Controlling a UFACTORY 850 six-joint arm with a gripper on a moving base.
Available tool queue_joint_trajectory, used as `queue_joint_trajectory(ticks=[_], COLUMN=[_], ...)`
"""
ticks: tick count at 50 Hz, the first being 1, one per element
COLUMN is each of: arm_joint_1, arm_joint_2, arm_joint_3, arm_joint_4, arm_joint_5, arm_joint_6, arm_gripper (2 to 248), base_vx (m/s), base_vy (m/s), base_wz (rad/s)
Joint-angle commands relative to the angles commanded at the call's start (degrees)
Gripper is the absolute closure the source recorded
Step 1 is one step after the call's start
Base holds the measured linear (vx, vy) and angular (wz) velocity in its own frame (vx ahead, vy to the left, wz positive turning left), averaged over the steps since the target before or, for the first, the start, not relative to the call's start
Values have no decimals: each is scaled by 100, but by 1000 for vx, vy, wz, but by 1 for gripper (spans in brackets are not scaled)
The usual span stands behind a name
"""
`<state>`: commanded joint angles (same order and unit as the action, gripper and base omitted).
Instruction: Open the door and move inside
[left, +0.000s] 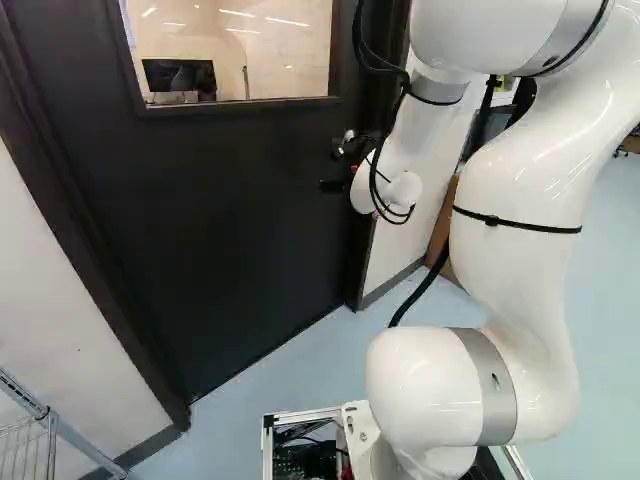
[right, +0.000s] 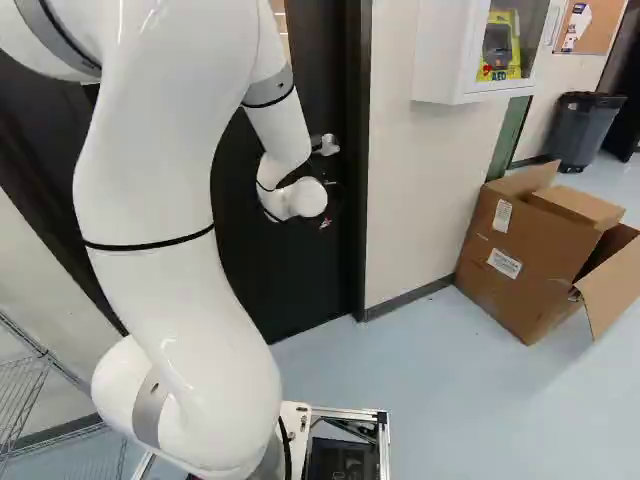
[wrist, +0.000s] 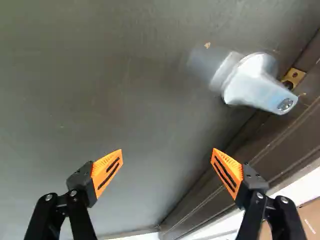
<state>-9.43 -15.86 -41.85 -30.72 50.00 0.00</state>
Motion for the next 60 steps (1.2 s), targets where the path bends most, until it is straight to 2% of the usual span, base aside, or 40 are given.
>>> queue_joint_trajectory(ticks=[31,60], arm_joint_1=[1,44], arm_joint_2=[-299,-590], arm_joint_3=[-44,-403], arm_joint_4=[0,-119], arm_joint_5=[0,273], arm_joint_6=[0,0], arm_gripper=[3,3], base_vx=[0,0], base_vy=[0,0], base_wz=[0,0])
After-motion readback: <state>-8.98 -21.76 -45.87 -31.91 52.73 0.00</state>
